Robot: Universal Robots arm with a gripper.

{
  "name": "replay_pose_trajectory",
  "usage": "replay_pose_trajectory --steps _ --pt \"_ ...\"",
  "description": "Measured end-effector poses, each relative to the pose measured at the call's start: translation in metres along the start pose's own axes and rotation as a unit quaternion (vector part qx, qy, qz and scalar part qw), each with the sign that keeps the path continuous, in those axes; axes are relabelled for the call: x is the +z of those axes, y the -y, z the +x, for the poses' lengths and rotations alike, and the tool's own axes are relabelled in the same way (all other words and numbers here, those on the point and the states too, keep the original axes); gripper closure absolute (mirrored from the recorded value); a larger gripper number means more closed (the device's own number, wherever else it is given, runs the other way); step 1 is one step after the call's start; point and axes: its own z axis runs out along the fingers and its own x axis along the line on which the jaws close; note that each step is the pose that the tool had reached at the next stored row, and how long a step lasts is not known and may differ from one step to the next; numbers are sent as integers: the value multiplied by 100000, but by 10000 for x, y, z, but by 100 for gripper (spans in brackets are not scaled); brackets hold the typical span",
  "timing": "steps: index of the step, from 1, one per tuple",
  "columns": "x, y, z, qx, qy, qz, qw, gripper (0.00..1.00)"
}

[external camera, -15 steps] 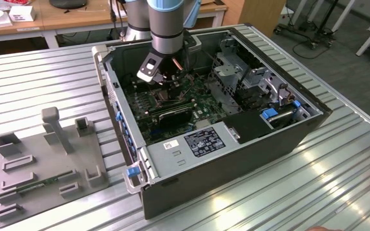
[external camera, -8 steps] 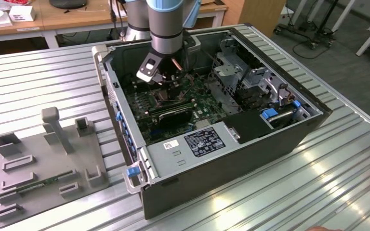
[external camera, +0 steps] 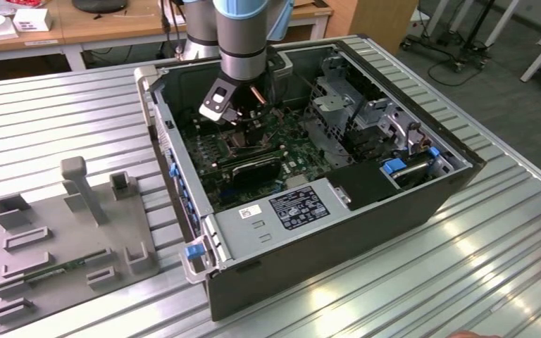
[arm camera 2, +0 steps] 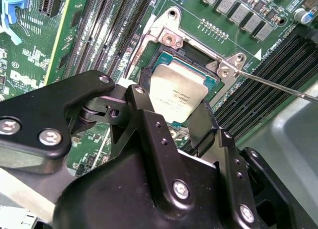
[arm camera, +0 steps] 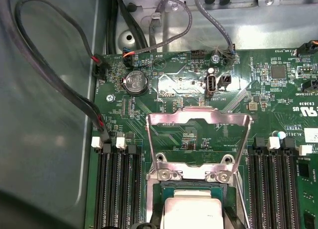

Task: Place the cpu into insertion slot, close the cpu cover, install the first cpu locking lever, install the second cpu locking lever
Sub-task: 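Place the cpu into insertion slot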

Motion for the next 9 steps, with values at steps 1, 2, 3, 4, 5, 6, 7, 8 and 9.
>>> replay_pose_trajectory --steps 1,2,3,4,5,6,7,8,9 --pt "0 0 0 2 4 1 100000 46" --pt "0 0 0 3 8 1 100000 46" --pt "0 0 0 1 7 1 100000 46" --pt "0 0 0 1 9 2 100000 46" --pt "0 0 0 0 6 1 100000 46" --pt "1 0 0 2 4 -1 100000 46" --pt "1 0 0 2 4 0 100000 46" --pt "1 0 0 0 2 -1 100000 46" --pt "1 0 0 1 3 -2 100000 46"
